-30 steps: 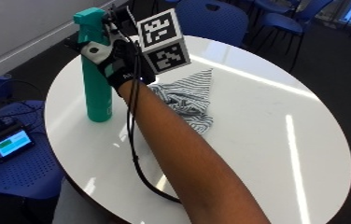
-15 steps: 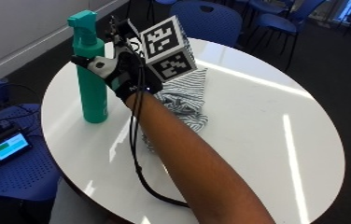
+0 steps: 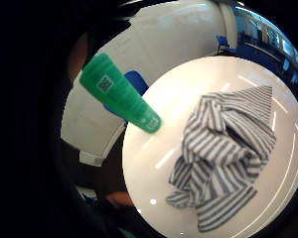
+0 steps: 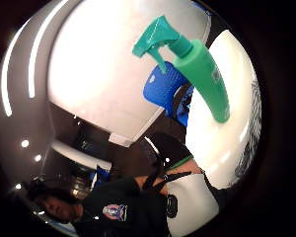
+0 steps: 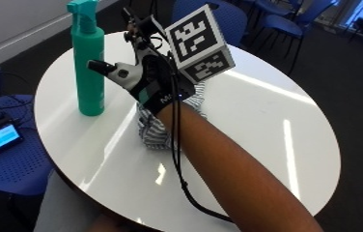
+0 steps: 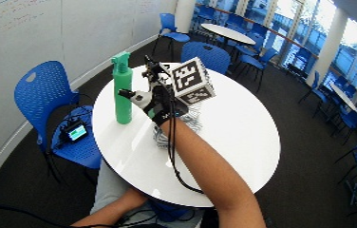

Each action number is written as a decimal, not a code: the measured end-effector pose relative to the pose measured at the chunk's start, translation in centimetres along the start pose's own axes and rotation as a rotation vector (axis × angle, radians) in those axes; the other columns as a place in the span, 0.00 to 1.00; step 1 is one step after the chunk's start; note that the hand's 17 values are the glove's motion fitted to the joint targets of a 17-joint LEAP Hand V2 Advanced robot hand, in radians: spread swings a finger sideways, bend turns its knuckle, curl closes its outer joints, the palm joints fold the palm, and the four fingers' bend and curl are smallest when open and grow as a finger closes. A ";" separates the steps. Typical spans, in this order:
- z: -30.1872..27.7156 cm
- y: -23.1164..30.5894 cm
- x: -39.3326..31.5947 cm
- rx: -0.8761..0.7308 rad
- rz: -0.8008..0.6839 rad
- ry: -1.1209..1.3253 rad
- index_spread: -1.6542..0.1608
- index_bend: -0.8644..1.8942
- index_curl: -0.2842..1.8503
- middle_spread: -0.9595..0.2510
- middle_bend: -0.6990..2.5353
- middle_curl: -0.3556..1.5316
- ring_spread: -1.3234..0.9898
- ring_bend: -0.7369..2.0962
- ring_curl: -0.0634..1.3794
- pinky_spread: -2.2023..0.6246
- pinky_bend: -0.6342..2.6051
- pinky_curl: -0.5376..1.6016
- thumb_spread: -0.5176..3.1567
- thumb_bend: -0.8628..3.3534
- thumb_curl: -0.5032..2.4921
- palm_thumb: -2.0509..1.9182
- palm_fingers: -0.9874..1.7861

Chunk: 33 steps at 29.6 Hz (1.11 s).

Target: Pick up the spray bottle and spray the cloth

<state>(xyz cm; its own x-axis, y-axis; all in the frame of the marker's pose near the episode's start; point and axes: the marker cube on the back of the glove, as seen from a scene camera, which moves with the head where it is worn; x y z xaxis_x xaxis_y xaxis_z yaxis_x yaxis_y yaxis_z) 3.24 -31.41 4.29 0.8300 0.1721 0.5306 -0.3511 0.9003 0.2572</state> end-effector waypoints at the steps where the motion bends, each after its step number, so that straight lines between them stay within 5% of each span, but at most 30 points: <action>1: 0.1 0.5 -0.4 -0.023 -0.019 0.007 0.68 0.36 0.23 0.72 0.28 0.38 0.53 0.40 0.28 0.85 0.31 0.42 0.39 0.19 0.30 0.67 0.43; 19: -0.3 10.2 -9.3 -0.364 -0.363 0.139 0.66 0.37 0.25 0.73 0.27 0.37 0.54 0.38 0.26 0.86 0.29 0.41 0.41 0.20 0.28 0.62 0.44; 33: 0.0 16.3 -10.9 -0.485 -0.471 0.175 0.66 0.37 0.26 0.74 0.27 0.36 0.55 0.37 0.25 0.86 0.28 0.41 0.42 0.20 0.27 0.62 0.45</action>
<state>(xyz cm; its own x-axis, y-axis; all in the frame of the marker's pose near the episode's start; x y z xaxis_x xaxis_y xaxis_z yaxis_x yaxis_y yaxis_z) -11.53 -18.61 2.74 0.9184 -0.2550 0.3026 0.2625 0.9648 0.0165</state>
